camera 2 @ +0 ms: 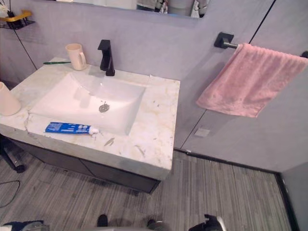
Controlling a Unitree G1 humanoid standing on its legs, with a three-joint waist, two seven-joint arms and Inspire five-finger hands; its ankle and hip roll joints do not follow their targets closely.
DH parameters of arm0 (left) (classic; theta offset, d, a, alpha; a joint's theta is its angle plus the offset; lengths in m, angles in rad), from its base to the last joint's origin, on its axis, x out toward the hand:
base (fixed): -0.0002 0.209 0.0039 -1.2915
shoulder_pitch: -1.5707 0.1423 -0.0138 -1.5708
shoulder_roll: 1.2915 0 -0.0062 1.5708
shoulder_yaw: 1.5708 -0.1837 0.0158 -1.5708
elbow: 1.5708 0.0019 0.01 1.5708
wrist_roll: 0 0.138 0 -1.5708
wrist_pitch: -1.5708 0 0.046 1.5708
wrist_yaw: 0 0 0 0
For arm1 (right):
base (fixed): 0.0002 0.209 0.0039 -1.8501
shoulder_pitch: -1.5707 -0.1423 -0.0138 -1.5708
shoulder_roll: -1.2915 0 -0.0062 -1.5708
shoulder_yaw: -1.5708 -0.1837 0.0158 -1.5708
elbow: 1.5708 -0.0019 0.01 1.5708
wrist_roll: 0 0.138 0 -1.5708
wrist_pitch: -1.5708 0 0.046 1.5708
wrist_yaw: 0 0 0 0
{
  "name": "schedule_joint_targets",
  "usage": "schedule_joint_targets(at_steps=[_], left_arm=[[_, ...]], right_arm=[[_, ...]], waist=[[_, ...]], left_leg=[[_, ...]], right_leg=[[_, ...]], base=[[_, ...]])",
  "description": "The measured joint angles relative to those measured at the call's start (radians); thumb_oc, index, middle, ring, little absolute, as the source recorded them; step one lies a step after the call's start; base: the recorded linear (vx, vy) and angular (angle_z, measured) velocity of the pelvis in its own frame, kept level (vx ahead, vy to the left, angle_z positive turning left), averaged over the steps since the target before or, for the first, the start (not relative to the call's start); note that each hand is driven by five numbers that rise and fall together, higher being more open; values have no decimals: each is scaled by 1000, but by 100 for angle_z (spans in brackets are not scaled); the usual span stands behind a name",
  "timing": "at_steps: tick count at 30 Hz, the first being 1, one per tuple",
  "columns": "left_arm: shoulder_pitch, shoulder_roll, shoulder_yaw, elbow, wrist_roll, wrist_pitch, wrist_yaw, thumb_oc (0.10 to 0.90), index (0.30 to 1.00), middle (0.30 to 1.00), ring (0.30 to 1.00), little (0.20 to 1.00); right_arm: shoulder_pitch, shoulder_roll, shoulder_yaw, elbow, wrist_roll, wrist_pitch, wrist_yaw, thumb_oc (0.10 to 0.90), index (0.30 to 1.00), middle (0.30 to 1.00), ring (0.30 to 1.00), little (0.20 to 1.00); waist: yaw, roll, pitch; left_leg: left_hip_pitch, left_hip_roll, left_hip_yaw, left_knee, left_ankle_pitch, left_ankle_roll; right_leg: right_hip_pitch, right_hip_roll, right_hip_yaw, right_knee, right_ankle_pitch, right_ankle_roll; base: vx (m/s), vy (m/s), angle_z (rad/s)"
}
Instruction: Organize the bathroom.
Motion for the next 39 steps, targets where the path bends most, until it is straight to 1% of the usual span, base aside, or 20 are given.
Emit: schedule_joint_targets(at_steps=[6,7,8,9,10,12,13,14,16,17,19,20,22,24,25,27,28,31,36,39], left_arm=[[-19,22,47,6,-48,-34,63,800,900,900,900,900],[-29,22,48,10,-50,-36,63,800,900,900,900,900],[-31,21,75,24,-53,-34,62,800,900,900,900,900],[-21,23,85,23,-53,-35,61,800,900,900,900,900],[4,31,90,12,-53,-38,60,800,900,900,900,900],[26,54,85,-8,-53,-55,61,800,900,900,900,900],[26,60,84,-8,-52,-59,61,800,900,900,900,900],[31,65,86,-13,-50,-65,60,800,900,900,900,900],[25,38,84,-23,-19,-82,46,800,900,900,900,900],[23,13,47,-23,-9,-93,46,800,900,900,900,900],[12,-17,17,-14,-4,-100,43,800,900,900,900,900],[-1,-26,6,-4,-7,-99,43,800,900,900,900,900],[2,-51,8,26,-17,-97,42,800,900,900,900,900],[-2,-83,3,22,-16,-98,33,800,900,900,900,900],[-15,-101,-2,21,-14,-98,24,800,900,900,900,900],[-59,-118,-5,20,-12,-97,21,800,900,900,900,900],[-98,-119,-39,21,-7,-95,18,800,900,900,900,900],[-126,-98,-105,-21,27,-102,19,800,900,900,900,900],[-110,-39,-107,-21,40,-102,24,800,900,900,900,900],[-66,1,-57,-18,95,-72,18,800,900,900,900,900]], right_arm=[[20,35,-2,-2,30,8,-3,800,900,900,900,900],[19,33,-4,-2,29,8,-3,800,900,900,900,900],[16,19,-6,-3,22,8,-5,800,900,900,900,900],[16,16,-4,-3,20,9,-6,800,900,900,900,900],[12,20,2,-2,7,13,0,800,900,900,900,900],[-13,29,41,-10,-16,19,19,800,900,900,900,900],[-11,31,51,-22,-15,19,21,800,900,900,900,900],[-10,33,58,-41,-14,30,21,800,900,900,900,900],[-24,20,57,-39,-14,47,19,800,900,900,900,900],[-40,2,75,-43,-14,51,18,800,900,900,900,900],[-44,-15,77,-80,-15,60,16,800,900,900,900,900],[-56,-22,77,-83,-14,60,11,800,900,900,900,900],[-78,-33,54,-99,-14,45,3,800,900,900,900,900],[-78,-62,51,-97,-14,41,-11,800,900,900,900,900],[-86,-85,46,-83,-13,41,-21,800,900,900,900,900],[-83,-102,12,-76,-14,40,-29,800,900,900,900,900],[-80,-89,-19,-61,-10,45,-33,800,900,900,900,900],[-28,-46,-17,-17,-9,56,-28,800,900,900,900,900],[1,5,-9,-12,24,75,-20,800,900,900,900,900],[-12,12,-13,-15,31,79,-21,800,900,900,900,900]], waist=[[3,-1,-3],[5,-8,4],[14,0,3],[32,-14,-4],[59,-22,-25],[84,-28,-29],[84,-38,-34],[98,-63,-39],[94,-65,-38],[98,-52,-23],[79,-65,-23],[70,-70,-6],[51,-44,4],[43,-13,1],[26,12,4],[-2,35,20],[-5,7,43],[3,-41,47],[23,-45,73],[72,-74,101]], left_leg=[[-77,-59,38,38,8,44],[-109,-68,38,109,-11,69],[-159,-63,61,281,-119,61],[-145,-58,71,290,-136,54],[-126,-42,109,258,-128,63],[-124,2,122,234,-120,52],[-118,6,117,221,-112,51],[-109,-4,110,187,-72,34],[-117,2,107,158,-65,28],[-124,20,93,167,-30,-56],[-112,42,173,154,-65,-63],[-135,82,196,270,-87,-31],[-96,222,119,428,-128,-96],[18,249,46,318,-127,-119],[60,251,94,255,-123,-120],[79,238,216,200,-188,-137],[77,185,251,192,-176,-156],[35,91,232,273,-221,-87],[-25,69,232,396,-283,-37],[11,77,311,430,-311,-22]], right_leg=[[-49,-74,-41,-72,13,19],[-50,-85,-59,-67,21,29],[-27,-89,-80,-60,35,43],[-24,-83,-84,-53,23,26],[-43,-105,-168,-23,27,-17],[-59,-51,-217,15,52,9],[-49,-39,-221,10,56,13],[-11,-25,-295,-39,58,15],[21,-13,-324,-101,75,28],[22,-10,-331,-85,78,14],[19,-43,-343,-81,78,-14],[21,-46,-354,-74,79,-20],[30,-29,-339,-66,77,-18],[15,-39,-318,-47,75,0],[-13,-51,-315,-20,73,19],[-39,-90,-326,21,77,40],[-61,-152,-321,72,75,45],[-57,-255,-293,64,171,47],[-58,-275,-271,20,339,61],[-87,-272,-388,31,434,65]], base=[[-65,202,-5],[-62,74,4],[-86,1,-12],[-94,-40,-39],[-79,-72,-63],[-35,-92,-49],[-52,-56,3],[-59,-6,32],[-147,142,51],[-171,249,51],[-66,253,54],[-47,432,31],[-83,533,0],[-108,466,-7],[-147,481,9],[-134,351,37],[-126,219,40],[-177,292,29],[-53,156,0],[20,283,-67]])
